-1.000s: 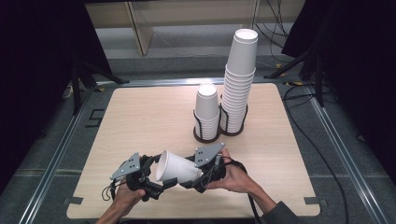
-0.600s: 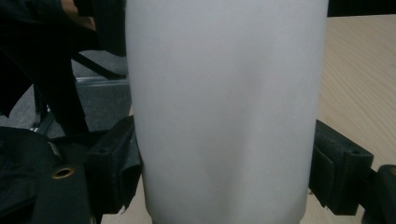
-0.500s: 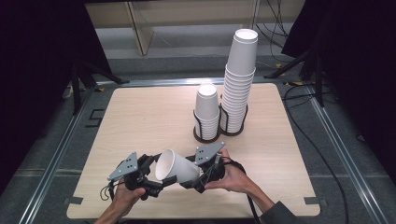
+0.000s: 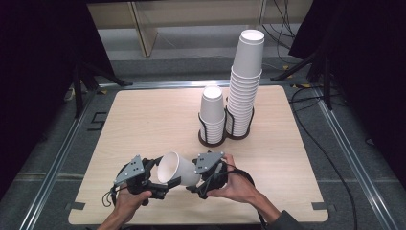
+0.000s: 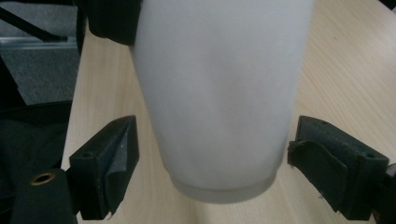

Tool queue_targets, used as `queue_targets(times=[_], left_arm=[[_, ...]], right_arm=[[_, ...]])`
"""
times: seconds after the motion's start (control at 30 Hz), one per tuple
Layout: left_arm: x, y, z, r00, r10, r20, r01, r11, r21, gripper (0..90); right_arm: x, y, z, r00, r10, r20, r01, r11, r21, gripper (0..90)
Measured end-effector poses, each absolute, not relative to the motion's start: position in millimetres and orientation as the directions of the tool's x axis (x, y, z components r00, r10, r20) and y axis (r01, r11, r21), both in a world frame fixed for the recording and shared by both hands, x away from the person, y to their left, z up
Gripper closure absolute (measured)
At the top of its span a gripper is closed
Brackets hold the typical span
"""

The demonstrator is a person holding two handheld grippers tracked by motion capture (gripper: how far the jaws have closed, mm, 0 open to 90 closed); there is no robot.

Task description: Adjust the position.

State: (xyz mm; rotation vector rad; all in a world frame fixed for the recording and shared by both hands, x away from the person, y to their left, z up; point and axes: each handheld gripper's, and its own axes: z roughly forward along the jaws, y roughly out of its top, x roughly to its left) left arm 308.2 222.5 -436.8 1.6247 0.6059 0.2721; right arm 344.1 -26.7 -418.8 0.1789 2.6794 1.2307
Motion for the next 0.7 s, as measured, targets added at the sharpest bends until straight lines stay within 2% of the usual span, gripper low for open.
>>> queue_targets(times=[0.07, 0.1, 0.13, 0.23, 0.37, 0.5, 0.7], left_arm=[[307.8, 219.7, -437.2, 0.834, 0.526, -0.166, 0.219, -0.040, 0.975, 9.5], [308.2, 218.1, -437.8, 0.841, 0.517, -0.161, 0.210, -0.039, 0.977, 9.0], [306.6, 218.4, -436.7, 0.834, 0.532, -0.147, 0.214, -0.066, 0.975, 9.0], [306.7, 217.6, -437.4, 0.844, 0.517, -0.142, 0.192, -0.043, 0.981, 7.0], [306.5, 220.7, -434.0, 0.847, 0.503, -0.173, 0.173, 0.049, 0.984, 5.8], [304.6, 217.4, -434.3, 0.855, 0.491, -0.166, 0.156, 0.062, 0.986, 9.0], [303.8, 216.3, -434.1, 0.851, 0.498, -0.167, 0.151, 0.071, 0.986, 9.1]], right_arm=[[343.2, -23.0, -421.6, -0.974, 0.192, -0.124, 0.033, 0.655, 0.755, 16.9], [342.1, -21.0, -423.4, -0.974, 0.181, -0.134, 0.021, 0.663, 0.748, 22.7], [342.1, -21.0, -423.4, -0.974, 0.181, -0.134, 0.021, 0.663, 0.748, 22.7], [341.3, -19.8, -425.7, -0.975, 0.177, -0.133, 0.018, 0.662, 0.749, 23.5], [342.5, -20.1, -428.4, -0.982, 0.177, -0.065, 0.050, 0.576, 0.816, 24.0], [344.7, -21.0, -430.2, -0.986, 0.163, 0.020, 0.091, 0.437, 0.895, 24.0], [343.6, -18.9, -434.3, -0.988, 0.154, 0.027, 0.093, 0.442, 0.892, 24.0]])
